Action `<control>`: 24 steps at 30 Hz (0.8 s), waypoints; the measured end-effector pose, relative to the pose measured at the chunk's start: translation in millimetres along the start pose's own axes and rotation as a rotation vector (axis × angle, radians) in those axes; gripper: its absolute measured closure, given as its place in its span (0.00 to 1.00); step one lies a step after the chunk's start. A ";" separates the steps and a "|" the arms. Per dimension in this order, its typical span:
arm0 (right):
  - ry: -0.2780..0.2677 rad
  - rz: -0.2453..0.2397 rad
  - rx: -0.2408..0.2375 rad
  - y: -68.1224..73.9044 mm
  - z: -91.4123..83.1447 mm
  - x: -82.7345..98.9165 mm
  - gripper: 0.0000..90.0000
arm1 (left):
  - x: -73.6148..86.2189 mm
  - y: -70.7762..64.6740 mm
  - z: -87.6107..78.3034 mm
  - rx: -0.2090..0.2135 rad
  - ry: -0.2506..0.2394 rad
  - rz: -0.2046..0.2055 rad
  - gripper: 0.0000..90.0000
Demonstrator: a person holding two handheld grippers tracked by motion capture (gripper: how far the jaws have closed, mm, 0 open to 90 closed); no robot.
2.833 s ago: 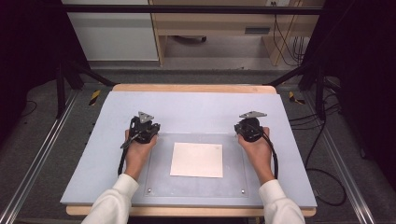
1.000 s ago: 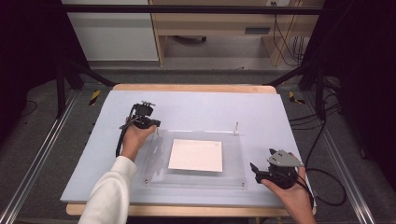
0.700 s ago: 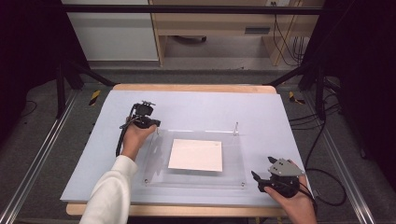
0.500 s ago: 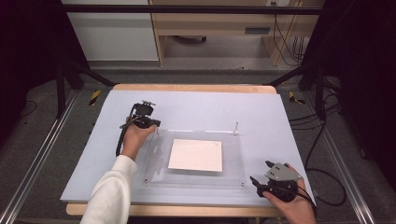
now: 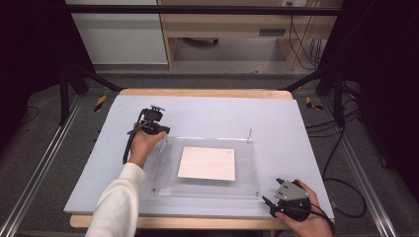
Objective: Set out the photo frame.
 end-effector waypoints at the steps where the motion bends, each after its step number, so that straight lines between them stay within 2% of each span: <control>1: -0.008 -0.005 -0.006 1.1 0.3 -1.3 0.30 | -0.1 0.2 -0.2 0.001 0.003 0.000 0.94; 5: -0.036 -0.032 -0.031 5.1 5.1 -6.4 0.30 | -0.1 1.2 0.6 0.005 0.000 -0.004 0.94; 12: -0.090 -0.091 -0.023 11.0 7.4 -14.5 0.34 | 0.1 2.0 1.3 0.010 -0.004 -0.005 0.94; 24: -0.151 -0.181 -0.044 19.8 13.0 -26.1 0.41 | 1.4 1.5 1.3 0.009 -0.014 0.011 0.94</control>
Point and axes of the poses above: each handheld gripper's, and its own axes: z roughly forward along the jaws, x roughly out of its underside, y roughly to its left, the point moved 1 cm from there along z, roughly forward along the jaws, and after that the axes turned 9 degrees about -y, right-handed, at the moved point
